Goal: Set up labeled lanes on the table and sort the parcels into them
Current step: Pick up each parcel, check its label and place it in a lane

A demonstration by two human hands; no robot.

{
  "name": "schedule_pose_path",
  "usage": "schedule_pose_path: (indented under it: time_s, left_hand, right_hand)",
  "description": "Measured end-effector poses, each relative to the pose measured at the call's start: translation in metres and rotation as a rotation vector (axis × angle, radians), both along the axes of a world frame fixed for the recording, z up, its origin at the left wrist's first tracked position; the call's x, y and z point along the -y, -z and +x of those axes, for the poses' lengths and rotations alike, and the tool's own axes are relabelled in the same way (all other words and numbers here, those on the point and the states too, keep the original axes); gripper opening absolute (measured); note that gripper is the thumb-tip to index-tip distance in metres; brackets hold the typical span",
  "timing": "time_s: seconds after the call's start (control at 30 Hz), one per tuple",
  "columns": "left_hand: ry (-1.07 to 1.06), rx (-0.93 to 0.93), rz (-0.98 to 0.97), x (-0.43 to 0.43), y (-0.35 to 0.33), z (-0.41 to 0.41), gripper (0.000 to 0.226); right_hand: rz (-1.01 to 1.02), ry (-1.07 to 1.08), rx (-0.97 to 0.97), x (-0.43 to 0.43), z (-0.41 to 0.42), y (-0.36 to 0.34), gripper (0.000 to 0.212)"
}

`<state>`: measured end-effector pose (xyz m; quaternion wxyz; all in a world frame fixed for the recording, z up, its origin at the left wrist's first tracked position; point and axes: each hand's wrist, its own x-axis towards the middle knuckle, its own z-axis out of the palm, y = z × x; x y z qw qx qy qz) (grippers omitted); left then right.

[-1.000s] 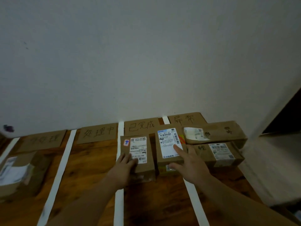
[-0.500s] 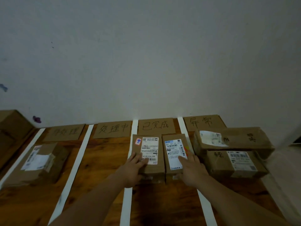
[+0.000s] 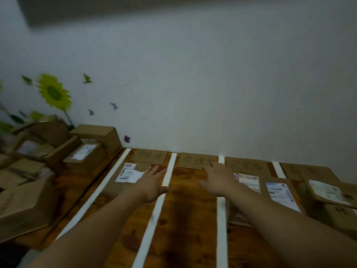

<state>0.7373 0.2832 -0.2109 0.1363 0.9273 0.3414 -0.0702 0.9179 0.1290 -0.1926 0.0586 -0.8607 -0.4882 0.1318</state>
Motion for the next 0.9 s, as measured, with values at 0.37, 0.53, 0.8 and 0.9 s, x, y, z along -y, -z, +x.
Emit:
schedule_pose_path:
  time_s: [0.37,0.53,0.8,0.9]
  left_hand:
    - [-0.414,0.063,-0.078,-0.123,-0.031,-0.26,0.074]
    - [-0.524,0.052,-0.126,-0.167,-0.027,-0.329,0.072]
    - [-0.559,0.043,-0.14,-0.274,-0.021,-0.334,0.07]
    - [-0.56,0.05,-0.191,-0.321,-0.017,-0.326,0.071]
  right_hand:
    - [-0.019,-0.276,-0.04,-0.169,-0.215,-0.012,0.065]
    - [-0.039,-0.385,-0.039,-0.235,-0.266,-0.009,0.065]
    - [-0.034,-0.401,-0.137,-0.362,-0.285,0.018,0.058]
    - [-0.029,-0.354,-0.228,-0.414,-0.279,0.032,0.055]
